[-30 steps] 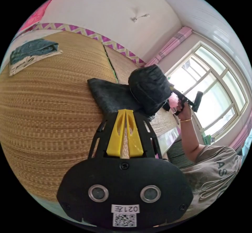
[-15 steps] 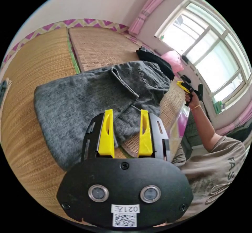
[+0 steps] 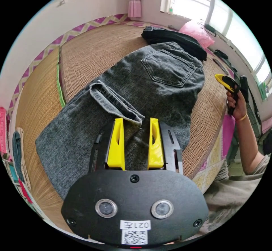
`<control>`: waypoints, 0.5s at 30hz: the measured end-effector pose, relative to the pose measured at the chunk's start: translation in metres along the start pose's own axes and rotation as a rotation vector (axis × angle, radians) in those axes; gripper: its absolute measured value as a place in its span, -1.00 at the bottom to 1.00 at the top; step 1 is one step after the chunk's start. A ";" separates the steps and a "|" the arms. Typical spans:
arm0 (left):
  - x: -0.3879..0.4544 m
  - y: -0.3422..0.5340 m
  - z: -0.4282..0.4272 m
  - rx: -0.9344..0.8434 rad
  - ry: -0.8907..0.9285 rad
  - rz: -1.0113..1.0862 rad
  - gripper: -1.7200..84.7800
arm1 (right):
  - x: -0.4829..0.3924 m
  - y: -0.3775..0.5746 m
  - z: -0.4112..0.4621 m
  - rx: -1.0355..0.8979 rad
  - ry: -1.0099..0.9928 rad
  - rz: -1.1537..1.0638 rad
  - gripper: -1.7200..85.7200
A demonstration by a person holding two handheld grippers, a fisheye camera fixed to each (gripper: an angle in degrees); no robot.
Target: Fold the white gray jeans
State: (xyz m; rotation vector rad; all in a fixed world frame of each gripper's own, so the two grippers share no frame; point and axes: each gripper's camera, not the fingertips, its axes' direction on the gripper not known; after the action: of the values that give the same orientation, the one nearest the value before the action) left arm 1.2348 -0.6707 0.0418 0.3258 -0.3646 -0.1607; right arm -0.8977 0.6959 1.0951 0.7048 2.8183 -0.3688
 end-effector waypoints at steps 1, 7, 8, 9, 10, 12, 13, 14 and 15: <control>-0.008 0.004 0.001 0.001 0.004 -0.012 -0.70 | 0.006 0.005 0.000 0.006 -0.023 0.014 -0.94; -0.080 0.049 -0.007 0.119 0.188 -0.154 -0.86 | -0.002 0.024 0.017 -0.036 -0.018 -0.028 -0.96; -0.090 0.056 -0.010 0.139 0.221 -0.174 -0.87 | -0.002 0.028 0.019 -0.035 -0.032 -0.025 -0.96; -0.109 0.071 -0.018 0.183 0.269 -0.200 -0.87 | -0.002 0.030 0.021 -0.033 -0.037 -0.021 -0.95; -0.127 0.087 -0.030 0.223 0.272 -0.226 -0.88 | -0.003 0.034 0.023 -0.027 -0.041 -0.013 -0.95; -0.158 0.113 -0.052 0.281 0.265 -0.255 -0.90 | -0.008 0.039 0.029 -0.027 -0.041 -0.016 -0.95; -0.180 0.133 -0.067 0.318 0.269 -0.274 -0.90 | -0.014 0.042 0.035 -0.035 -0.031 -0.024 -0.95; -0.191 0.144 -0.074 0.333 0.268 -0.284 -0.91 | -0.022 0.045 0.041 -0.047 -0.016 -0.039 -0.95; -0.214 0.166 -0.089 0.361 0.262 -0.303 -0.92 | -0.027 0.046 0.045 -0.054 -0.006 -0.050 -0.95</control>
State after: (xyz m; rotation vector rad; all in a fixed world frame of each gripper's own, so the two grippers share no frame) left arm 1.0867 -0.4450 -0.0493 0.7518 -0.0793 -0.3462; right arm -0.8454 0.7101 1.0508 0.6228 2.8329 -0.3011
